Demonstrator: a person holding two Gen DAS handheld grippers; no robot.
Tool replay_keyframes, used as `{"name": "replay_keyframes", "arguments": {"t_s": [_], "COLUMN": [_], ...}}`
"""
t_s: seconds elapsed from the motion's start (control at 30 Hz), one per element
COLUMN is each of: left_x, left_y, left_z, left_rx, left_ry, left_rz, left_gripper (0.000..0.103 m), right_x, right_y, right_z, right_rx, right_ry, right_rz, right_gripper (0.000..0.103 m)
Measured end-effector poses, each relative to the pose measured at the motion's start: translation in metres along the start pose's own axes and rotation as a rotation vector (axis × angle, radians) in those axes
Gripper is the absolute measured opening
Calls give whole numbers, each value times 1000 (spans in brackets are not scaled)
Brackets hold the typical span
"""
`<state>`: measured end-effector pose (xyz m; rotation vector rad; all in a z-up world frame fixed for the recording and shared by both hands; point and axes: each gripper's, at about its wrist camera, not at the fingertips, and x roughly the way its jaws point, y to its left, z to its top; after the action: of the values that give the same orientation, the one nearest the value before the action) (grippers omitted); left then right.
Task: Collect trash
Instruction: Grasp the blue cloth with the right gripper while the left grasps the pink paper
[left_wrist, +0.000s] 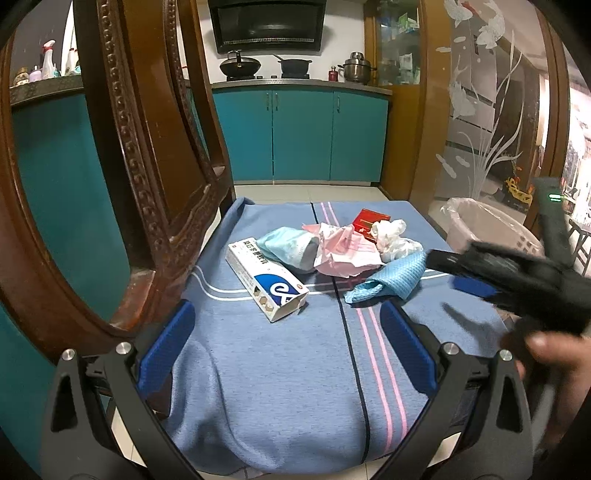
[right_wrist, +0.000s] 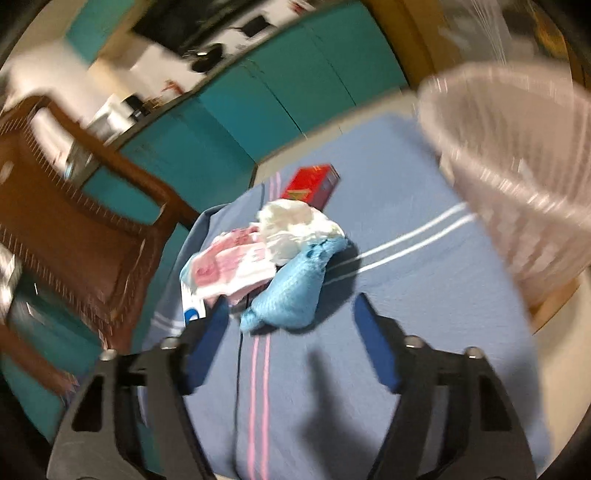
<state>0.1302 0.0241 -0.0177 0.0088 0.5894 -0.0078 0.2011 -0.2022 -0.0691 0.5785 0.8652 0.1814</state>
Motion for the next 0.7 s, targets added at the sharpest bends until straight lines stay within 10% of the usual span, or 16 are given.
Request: {"name": "replay_keyframes", "arguments": {"t_s": [0.23,0.7], "left_x": [6,84], "left_y": [-6,-35], "left_z": [3,28], "left_rx": [0,-12], "left_ry": [0,61], "left_rz": [-16,-139], "left_gripper": [100,97], "right_x": [44,-64], "right_y": [-10,-14], "right_z": [8,-7], "right_rx": [106,8], "right_ry": [76,-2], "right_rz": [55,173], "right_gripper": [13,10]}}
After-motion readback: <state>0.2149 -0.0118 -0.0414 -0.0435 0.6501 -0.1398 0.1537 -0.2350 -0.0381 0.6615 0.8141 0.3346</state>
